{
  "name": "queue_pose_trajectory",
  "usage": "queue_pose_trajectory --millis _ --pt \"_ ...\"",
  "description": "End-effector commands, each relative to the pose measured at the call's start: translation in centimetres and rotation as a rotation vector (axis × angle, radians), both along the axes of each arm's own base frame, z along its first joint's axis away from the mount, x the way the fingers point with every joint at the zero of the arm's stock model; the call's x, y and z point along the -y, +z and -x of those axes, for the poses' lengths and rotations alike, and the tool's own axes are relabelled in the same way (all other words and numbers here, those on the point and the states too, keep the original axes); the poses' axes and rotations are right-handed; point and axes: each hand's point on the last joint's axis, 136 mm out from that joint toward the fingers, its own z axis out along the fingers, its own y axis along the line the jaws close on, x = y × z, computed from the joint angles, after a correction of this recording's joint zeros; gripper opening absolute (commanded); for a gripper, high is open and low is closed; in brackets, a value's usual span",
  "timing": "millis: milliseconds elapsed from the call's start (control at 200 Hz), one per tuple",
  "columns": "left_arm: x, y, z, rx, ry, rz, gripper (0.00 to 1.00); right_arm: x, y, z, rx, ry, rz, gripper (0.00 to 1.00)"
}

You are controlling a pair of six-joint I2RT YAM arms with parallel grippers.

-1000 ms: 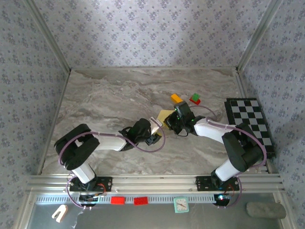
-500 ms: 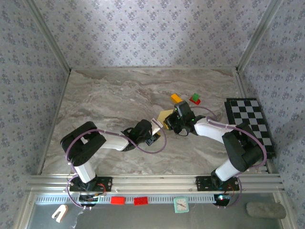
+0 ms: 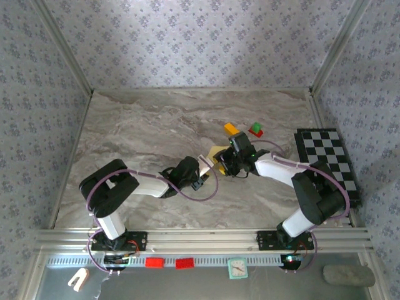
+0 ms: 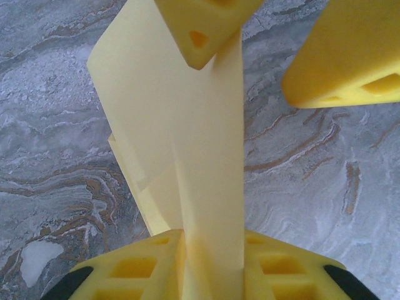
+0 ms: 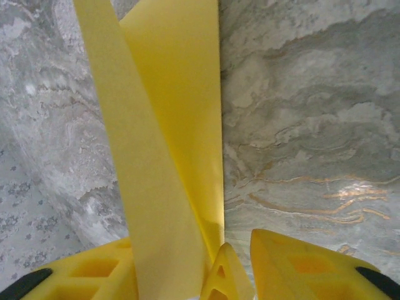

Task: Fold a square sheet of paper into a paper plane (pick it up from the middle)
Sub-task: Fold the wing for the fifth time at the center of the table.

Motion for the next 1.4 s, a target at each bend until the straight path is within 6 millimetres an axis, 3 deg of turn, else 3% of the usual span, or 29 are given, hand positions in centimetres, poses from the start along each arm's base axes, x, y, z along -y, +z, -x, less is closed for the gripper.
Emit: queue_pose_trajectory --millis 0,270,865,1114,1394 --pt "0.4 0.1 -0.3 0.020 0.001 0.013 0.24 0.8 0.4 -0.3 0.005 -0.013 0.040 0.50" --pt "0.2 -0.2 0.0 -0.020 -0.005 0.046 0.17 2.2 1.5 -0.6 0.053 -0.020 0.088 0.58" --pt "0.0 -0.2 0.8 -0.245 -0.019 0.232 0.11 5.0 3.3 -0.6 0.135 -0.049 0.170 0.59" --pt "-0.1 -0.7 0.9 -0.306 -0.017 0.248 0.11 5.0 3.0 -0.5 0.140 -0.033 0.175 0.59" --pt "-0.5 -0.9 0.7 -0.258 -0.036 0.183 0.12 2.7 2.6 -0.7 0.103 0.053 0.108 0.64"
